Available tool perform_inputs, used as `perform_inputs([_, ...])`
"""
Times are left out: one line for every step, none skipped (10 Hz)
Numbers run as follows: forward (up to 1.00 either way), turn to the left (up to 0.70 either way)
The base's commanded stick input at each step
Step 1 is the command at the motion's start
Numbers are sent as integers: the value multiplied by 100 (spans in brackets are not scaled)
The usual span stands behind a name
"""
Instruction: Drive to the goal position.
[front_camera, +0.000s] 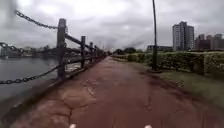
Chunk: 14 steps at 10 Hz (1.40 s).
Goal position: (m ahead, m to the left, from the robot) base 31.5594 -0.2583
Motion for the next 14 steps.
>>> perform_inputs([85,1])
perform_inputs([85,1])
perform_inputs([85,1])
perform_inputs([85,1])
perform_inputs([85,1])
perform_inputs([85,1])
perform_inputs([85,1])
perform_inputs([85,1])
perform_inputs([85,1])
perform_inputs([85,1])
perform_inputs([85,1])
perform_inputs([85,1])
perform_inputs([85,-1])
perform_inputs([85,-6])
